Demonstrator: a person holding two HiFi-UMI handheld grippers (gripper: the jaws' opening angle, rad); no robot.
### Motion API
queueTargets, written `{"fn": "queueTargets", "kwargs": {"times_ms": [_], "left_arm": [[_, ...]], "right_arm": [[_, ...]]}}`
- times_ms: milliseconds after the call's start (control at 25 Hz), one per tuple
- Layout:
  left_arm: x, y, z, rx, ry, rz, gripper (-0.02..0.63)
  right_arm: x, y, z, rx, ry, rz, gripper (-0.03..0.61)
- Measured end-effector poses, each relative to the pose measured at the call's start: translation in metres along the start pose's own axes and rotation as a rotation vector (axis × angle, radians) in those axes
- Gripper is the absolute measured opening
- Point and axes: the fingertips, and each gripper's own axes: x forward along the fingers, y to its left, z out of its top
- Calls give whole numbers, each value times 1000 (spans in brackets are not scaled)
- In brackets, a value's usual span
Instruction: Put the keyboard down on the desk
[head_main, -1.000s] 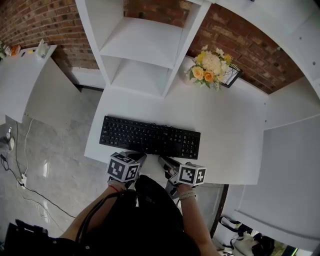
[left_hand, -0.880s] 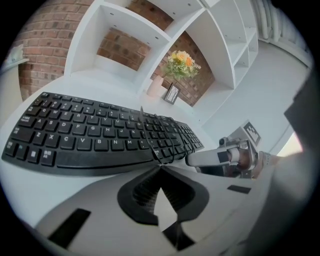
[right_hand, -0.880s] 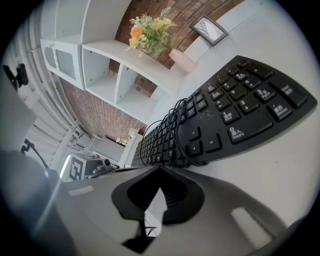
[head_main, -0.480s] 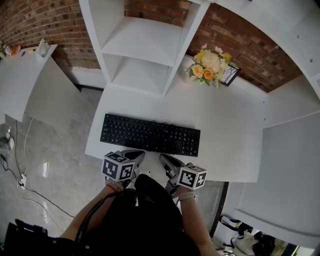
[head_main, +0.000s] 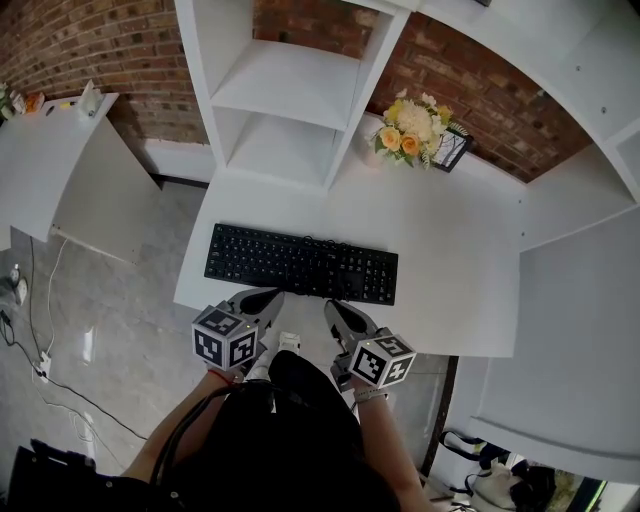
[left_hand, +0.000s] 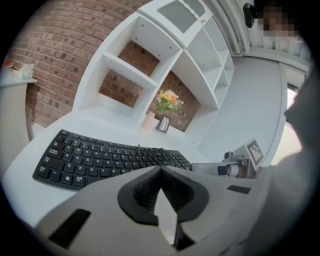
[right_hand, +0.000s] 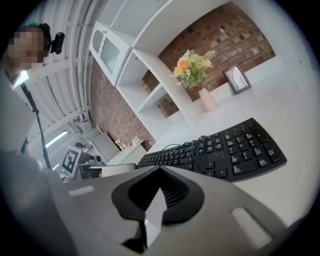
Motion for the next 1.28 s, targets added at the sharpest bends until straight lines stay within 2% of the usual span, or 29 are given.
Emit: {"fn": "queueTargets", "kwargs": {"times_ms": [560, 960, 1280], "left_arm": [[-45, -5, 36, 96, -199, 67, 0], [-78, -14, 48, 127, -295, 110, 0], [-102, -19, 39, 128, -329, 137, 0]], "right_arm": [[-33, 43, 39, -320, -193, -83, 2], [-57, 61, 50, -407, -273, -134, 2], [-78, 78, 47, -455, -328, -163, 2]]}}
